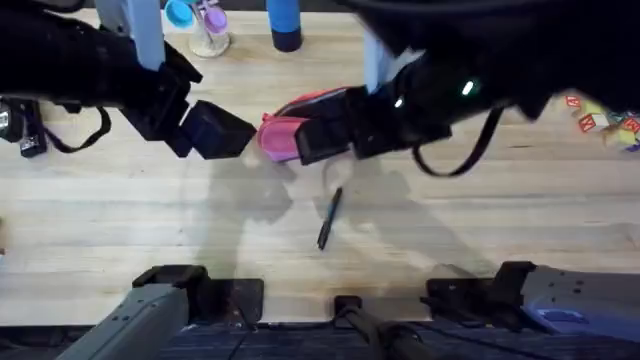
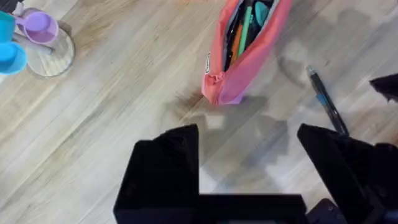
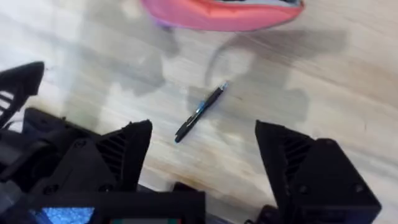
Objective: Unzip the bag, pick up the pens from the table one at a time and place them inside, then zip the bag closed.
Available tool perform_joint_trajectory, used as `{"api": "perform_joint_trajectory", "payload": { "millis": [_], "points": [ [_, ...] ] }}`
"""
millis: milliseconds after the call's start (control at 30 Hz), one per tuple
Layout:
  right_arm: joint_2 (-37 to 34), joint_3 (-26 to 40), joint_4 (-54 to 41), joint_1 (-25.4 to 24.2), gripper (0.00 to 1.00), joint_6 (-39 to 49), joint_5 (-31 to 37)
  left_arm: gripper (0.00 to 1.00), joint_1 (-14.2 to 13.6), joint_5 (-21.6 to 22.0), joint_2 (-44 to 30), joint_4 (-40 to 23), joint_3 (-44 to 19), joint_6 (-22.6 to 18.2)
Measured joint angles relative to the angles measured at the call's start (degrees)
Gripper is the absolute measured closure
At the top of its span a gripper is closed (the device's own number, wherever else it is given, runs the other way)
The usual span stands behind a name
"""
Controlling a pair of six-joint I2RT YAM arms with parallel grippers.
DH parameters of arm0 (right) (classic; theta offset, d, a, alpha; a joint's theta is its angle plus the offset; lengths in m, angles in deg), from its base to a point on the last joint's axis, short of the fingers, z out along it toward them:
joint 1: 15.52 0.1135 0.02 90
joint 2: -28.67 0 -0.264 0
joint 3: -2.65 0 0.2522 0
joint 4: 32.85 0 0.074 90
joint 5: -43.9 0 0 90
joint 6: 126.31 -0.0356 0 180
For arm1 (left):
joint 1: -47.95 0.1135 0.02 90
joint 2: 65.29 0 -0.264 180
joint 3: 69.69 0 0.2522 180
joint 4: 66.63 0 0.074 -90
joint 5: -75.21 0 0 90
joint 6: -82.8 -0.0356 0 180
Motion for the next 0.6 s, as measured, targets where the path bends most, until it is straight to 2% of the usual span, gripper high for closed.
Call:
{"api": "perform_joint_trajectory", "payload": {
  "millis": [200,300,400,600],
  "points": [
    [0.0,-0.4,0.0,8.8,0.005,-12.9,11.1,0.008,0.0,0.0,0.0,0.0,0.0,0.0],
    [0.0,-2.2,0.0,11.8,0.005,-18.6,14.2,0.007,0.0,0.0,0.0,0.0,0.0,0.0],
    [0.0,-5.1,0.2,12.7,0.005,-23.3,15.6,0.008,0.0,0.0,0.0,0.0,0.0,0.0],
    [0.0,-8.5,2.2,12.7,0.005,-26.4,16.9,0.007,0.0,0.0,0.0,0.0,0.0,0.0]
  ]
}}
